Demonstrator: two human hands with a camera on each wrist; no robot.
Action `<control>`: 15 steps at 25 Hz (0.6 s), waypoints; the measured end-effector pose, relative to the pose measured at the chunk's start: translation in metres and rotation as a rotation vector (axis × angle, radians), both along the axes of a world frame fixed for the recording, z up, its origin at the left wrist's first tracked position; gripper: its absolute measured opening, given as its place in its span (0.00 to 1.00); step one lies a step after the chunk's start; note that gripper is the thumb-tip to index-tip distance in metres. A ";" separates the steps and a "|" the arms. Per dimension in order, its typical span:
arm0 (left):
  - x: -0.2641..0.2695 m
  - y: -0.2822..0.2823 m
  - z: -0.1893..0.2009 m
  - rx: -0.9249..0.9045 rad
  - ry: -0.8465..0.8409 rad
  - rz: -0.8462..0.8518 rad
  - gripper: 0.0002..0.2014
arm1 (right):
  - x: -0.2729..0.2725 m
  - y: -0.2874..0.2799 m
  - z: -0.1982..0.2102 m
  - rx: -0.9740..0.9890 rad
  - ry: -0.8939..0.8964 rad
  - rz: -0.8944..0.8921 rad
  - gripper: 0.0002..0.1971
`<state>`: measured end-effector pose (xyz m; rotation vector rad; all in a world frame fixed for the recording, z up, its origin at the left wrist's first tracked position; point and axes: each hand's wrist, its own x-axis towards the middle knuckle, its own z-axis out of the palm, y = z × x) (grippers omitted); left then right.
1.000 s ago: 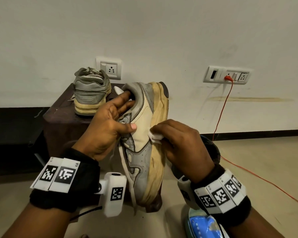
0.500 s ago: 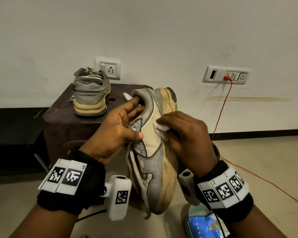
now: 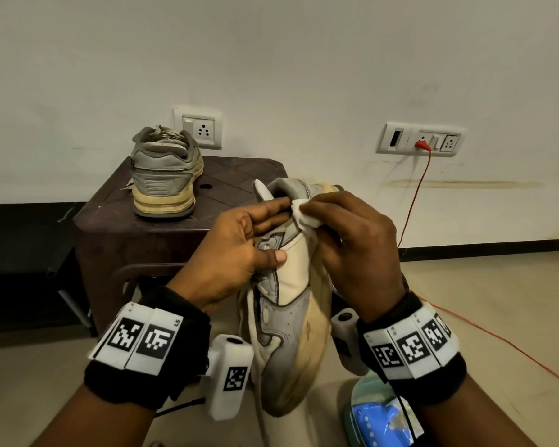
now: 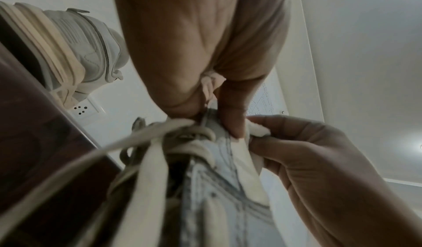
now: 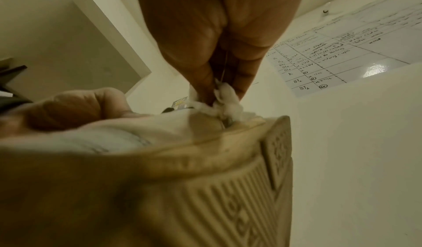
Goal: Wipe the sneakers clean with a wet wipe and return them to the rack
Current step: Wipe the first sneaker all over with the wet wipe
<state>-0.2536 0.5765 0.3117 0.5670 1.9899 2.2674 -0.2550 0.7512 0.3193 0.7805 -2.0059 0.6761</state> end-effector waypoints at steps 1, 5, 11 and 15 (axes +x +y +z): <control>-0.001 -0.001 0.001 0.020 0.004 0.031 0.36 | 0.002 -0.001 0.000 0.044 -0.009 0.031 0.10; -0.005 -0.012 0.003 0.145 -0.004 0.055 0.39 | 0.015 -0.011 -0.006 0.261 -0.054 0.169 0.13; -0.002 -0.008 0.004 0.017 0.038 0.022 0.42 | 0.012 -0.014 -0.004 0.095 0.013 0.039 0.10; 0.000 -0.002 0.004 -0.129 0.112 0.082 0.29 | 0.005 -0.013 -0.003 0.017 -0.024 0.005 0.10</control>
